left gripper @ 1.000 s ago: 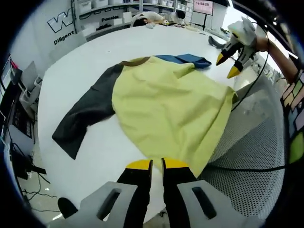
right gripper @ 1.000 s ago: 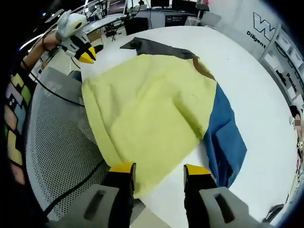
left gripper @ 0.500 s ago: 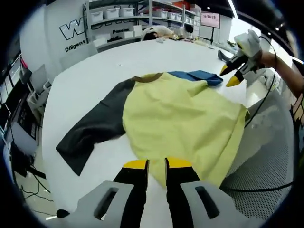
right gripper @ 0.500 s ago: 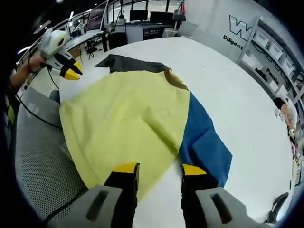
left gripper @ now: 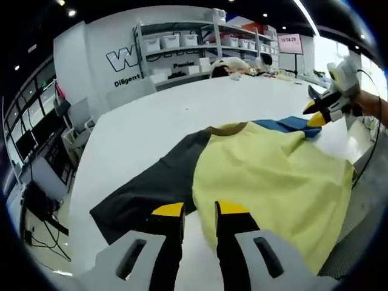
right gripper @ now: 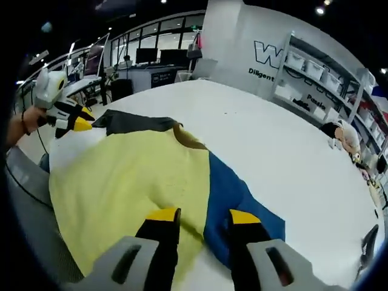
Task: Fold the garment on the visible template until the final outline fits inside the template.
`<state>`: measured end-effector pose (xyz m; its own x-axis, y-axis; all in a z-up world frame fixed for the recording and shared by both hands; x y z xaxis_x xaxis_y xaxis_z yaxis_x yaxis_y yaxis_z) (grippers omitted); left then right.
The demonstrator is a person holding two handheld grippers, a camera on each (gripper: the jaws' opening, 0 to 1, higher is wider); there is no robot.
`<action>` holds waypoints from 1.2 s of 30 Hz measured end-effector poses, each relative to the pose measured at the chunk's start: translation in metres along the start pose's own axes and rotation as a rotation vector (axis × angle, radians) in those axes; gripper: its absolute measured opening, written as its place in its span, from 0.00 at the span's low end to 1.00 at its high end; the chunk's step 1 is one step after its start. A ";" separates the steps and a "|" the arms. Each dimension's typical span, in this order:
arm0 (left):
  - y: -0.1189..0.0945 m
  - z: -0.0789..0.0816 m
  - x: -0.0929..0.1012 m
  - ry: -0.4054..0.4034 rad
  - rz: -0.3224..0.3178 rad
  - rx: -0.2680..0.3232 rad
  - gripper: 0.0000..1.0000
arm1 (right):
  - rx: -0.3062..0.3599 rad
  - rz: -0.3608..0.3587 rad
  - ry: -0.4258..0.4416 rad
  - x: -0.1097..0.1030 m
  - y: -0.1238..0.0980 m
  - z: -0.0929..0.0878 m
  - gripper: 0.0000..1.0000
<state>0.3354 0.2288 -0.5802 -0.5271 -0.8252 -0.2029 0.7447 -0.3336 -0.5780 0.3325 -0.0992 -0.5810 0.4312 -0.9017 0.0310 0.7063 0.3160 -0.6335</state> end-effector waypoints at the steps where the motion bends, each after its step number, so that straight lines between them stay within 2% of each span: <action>1: 0.003 0.001 -0.001 -0.011 0.001 0.006 0.19 | -0.004 0.007 0.019 0.001 0.004 -0.001 0.26; 3: 0.009 0.002 -0.003 -0.033 -0.005 0.007 0.20 | -0.017 0.030 0.051 0.002 0.013 -0.007 0.29; 4: 0.013 0.003 -0.005 -0.040 -0.001 0.012 0.21 | 0.018 0.021 0.116 0.003 0.017 -0.005 0.29; 5: 0.021 0.004 -0.008 -0.038 0.000 0.016 0.21 | 0.014 0.020 0.192 0.005 0.022 -0.008 0.28; 8: 0.033 0.004 -0.010 -0.053 -0.030 0.001 0.21 | -0.014 0.001 0.140 0.010 0.032 -0.012 0.27; 10: 0.041 0.005 -0.011 -0.077 -0.045 0.010 0.20 | -0.023 -0.006 0.138 0.012 0.036 -0.013 0.27; 16: 0.069 -0.002 -0.008 -0.099 -0.071 -0.033 0.17 | -0.058 -0.019 0.112 0.014 0.051 -0.012 0.23; 19: 0.075 -0.005 -0.006 -0.101 -0.072 -0.045 0.12 | -0.074 -0.009 0.092 0.013 0.057 -0.014 0.19; 29: 0.090 -0.010 -0.012 -0.151 -0.035 -0.053 0.12 | -0.122 -0.020 0.104 0.015 0.071 -0.019 0.10; 31: 0.091 -0.011 -0.012 -0.161 -0.032 -0.057 0.10 | -0.132 -0.054 0.135 0.016 0.070 -0.023 0.09; 32: 0.092 -0.012 -0.012 -0.160 -0.029 -0.058 0.08 | -0.125 -0.040 0.111 0.014 0.071 -0.022 0.07; 36: 0.093 -0.013 -0.012 -0.168 -0.033 -0.054 0.04 | -0.123 -0.022 0.126 0.012 0.072 -0.022 0.00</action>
<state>0.4052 0.2136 -0.6416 -0.4716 -0.8804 -0.0505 0.7024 -0.3404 -0.6251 0.3761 -0.0933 -0.6433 0.3370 -0.9404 -0.0459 0.6373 0.2637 -0.7241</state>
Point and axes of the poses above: the point that each gripper's makers call its tool centre point, and the gripper's own axes: y roughly forward along the fingers, x roughly to its right, z roughly out of its top, the point moved 4 cm from there along -y, roughly backward along the fingers, and after that the axes turned 6 degrees about y, right-handed, at the moved point
